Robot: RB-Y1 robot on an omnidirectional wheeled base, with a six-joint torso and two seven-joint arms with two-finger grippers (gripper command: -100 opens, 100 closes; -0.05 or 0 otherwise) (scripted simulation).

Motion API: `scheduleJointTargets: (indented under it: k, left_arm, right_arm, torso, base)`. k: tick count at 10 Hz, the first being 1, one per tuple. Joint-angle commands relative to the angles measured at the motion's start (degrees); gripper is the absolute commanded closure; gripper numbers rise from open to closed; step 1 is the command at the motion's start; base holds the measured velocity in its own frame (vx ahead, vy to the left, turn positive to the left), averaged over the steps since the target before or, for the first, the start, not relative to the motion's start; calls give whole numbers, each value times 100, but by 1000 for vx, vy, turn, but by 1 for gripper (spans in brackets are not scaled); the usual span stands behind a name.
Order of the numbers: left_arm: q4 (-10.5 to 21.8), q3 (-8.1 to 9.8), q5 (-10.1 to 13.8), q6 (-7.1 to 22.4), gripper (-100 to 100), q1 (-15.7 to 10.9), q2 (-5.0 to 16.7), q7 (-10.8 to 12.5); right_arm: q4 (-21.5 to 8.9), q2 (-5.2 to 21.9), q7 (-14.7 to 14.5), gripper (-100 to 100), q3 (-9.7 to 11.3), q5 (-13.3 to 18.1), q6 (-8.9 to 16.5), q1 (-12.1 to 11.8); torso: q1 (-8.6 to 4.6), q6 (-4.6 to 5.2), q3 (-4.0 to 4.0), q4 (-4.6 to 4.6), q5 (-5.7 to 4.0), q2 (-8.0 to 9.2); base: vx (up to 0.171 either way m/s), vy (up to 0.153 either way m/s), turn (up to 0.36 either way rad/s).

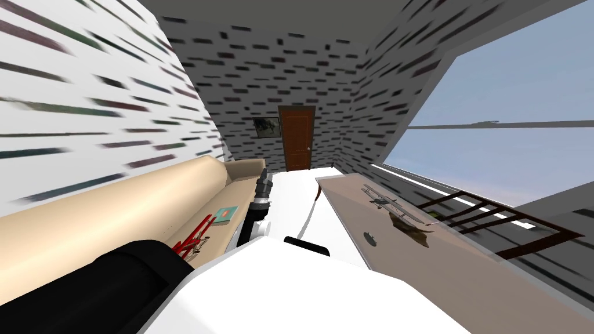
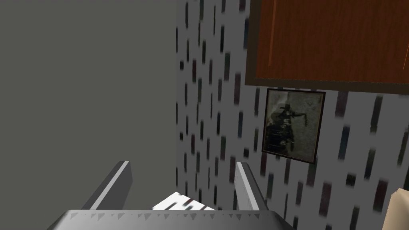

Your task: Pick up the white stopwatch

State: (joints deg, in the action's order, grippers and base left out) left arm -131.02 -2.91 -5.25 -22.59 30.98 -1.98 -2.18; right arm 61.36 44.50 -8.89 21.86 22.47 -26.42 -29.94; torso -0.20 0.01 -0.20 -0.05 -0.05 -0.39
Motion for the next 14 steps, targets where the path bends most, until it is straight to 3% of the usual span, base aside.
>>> scheduleJointTargets:
  k: [1, 7, 10, 11, 12, 13, 14]
  left_arm:
    - [0, 0, 0, 0, 0, 0, 0, 0]
    - [0, 0, 0, 0, 0, 1, 0, 0]
    - [0, 0, 0, 0, 0, 2, 0, 0]
    - [-1, 0, 0, 0, 0, 2, 0, 0]
    - [-1, 0, 0, 0, 0, 1, 0, 0]
    - [0, 0, 0, 0, 0, 0, 0, 0]
    - [0, -1, 0, 0, 0, -2, 0, 0]
  right_arm:
    - [-232, 211, -159, -100, 113, 168, 30, 74]
    - [-1237, 778, -927, -100, 490, 793, -123, 670]
    - [-1469, 900, -1256, -100, 603, 1001, -217, 937]
    - [-1537, 839, -1222, -100, 569, 961, -252, 926]
    - [-1540, 846, -1244, 0, 571, 968, -259, 936]
    - [-1686, 743, -1179, -100, 556, 928, -201, 1022]
    - [-1760, 692, -1147, -100, 549, 908, -173, 1064]
  torso:
    - [0, 0, 0, 0, 0, 0]
    - [4, 1, -23, -9, 1, -39]
    - [23, 0, -36, -13, 4, -62]
    - [23, 1, -40, -15, 5, -68]
    - [20, 4, -20, -10, 3, -30]
    - [19, 5, -1, -2, 3, 2]
    - [12, 0, 17, 5, 2, 34]
  base:
    - [103, -21, 140]
    - [158, -16, 100]
    - [218, 18, 59]
    - [105, 4, 11]
    - [20, 1, 2]
    - [-62, -16, 240]
    - [-132, -30, 267]
